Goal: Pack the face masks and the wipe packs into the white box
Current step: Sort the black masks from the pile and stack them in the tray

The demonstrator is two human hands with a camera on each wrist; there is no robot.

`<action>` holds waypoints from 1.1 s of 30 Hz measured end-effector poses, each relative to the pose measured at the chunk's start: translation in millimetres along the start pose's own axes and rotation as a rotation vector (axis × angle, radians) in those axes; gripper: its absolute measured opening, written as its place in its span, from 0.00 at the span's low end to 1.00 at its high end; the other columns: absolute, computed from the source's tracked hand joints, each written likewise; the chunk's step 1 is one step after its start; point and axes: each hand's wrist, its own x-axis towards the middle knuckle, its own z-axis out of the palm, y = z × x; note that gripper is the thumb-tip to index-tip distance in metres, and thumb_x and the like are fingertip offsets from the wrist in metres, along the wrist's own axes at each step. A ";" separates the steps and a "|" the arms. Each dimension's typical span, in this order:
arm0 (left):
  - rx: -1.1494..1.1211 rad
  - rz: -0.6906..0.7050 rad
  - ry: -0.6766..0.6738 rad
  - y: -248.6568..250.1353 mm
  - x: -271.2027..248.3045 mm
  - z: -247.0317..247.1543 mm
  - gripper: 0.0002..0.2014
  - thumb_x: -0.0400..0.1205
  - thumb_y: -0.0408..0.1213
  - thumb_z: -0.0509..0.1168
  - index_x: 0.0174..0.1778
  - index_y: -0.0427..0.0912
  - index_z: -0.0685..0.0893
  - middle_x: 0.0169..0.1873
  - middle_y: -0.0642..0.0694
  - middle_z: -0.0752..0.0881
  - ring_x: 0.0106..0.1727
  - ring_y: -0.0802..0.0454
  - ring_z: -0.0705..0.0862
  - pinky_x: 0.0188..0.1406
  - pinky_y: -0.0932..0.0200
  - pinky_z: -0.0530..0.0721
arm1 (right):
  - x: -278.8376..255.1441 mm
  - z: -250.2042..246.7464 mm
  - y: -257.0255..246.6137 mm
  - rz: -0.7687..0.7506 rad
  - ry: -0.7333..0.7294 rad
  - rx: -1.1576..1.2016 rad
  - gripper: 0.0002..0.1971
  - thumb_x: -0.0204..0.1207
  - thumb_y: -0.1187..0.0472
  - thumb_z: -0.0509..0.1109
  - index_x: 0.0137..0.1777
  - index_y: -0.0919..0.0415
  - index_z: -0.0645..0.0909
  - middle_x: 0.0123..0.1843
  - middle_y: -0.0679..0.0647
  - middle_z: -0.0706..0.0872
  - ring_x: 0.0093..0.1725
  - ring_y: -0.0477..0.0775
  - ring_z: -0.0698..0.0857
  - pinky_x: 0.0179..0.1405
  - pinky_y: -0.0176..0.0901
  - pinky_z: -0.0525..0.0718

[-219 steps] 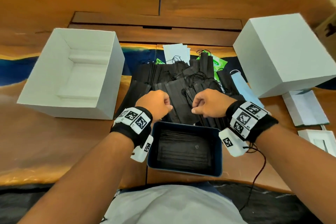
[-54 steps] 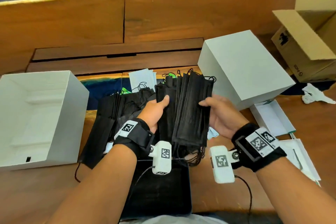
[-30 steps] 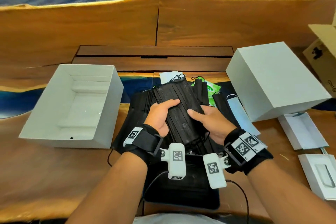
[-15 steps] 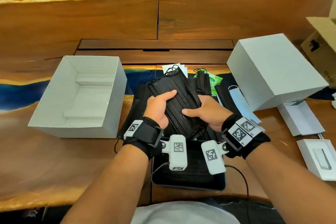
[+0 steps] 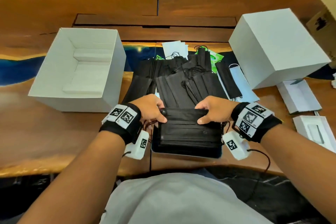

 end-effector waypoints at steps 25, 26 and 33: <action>0.447 0.185 0.177 39.5 18.6 25.2 0.09 0.81 0.45 0.69 0.36 0.48 0.84 0.38 0.51 0.85 0.43 0.50 0.83 0.44 0.57 0.80 | -6.3 11.1 10.9 0.057 0.414 -0.135 0.07 0.73 0.55 0.77 0.46 0.57 0.88 0.41 0.47 0.87 0.47 0.51 0.87 0.52 0.47 0.86; 0.417 0.196 0.186 43.4 20.7 23.0 0.10 0.81 0.45 0.69 0.35 0.49 0.83 0.36 0.51 0.84 0.43 0.50 0.83 0.45 0.57 0.81 | -5.6 7.8 13.1 0.056 0.434 -0.113 0.06 0.72 0.55 0.77 0.44 0.57 0.88 0.39 0.47 0.86 0.47 0.51 0.87 0.51 0.47 0.86; 0.347 0.255 0.196 82.9 49.8 13.5 0.08 0.82 0.45 0.68 0.40 0.47 0.86 0.36 0.52 0.84 0.43 0.49 0.84 0.46 0.54 0.83 | -0.4 -27.1 45.9 0.122 0.524 0.016 0.05 0.72 0.56 0.77 0.39 0.55 0.86 0.37 0.48 0.88 0.43 0.52 0.88 0.51 0.52 0.88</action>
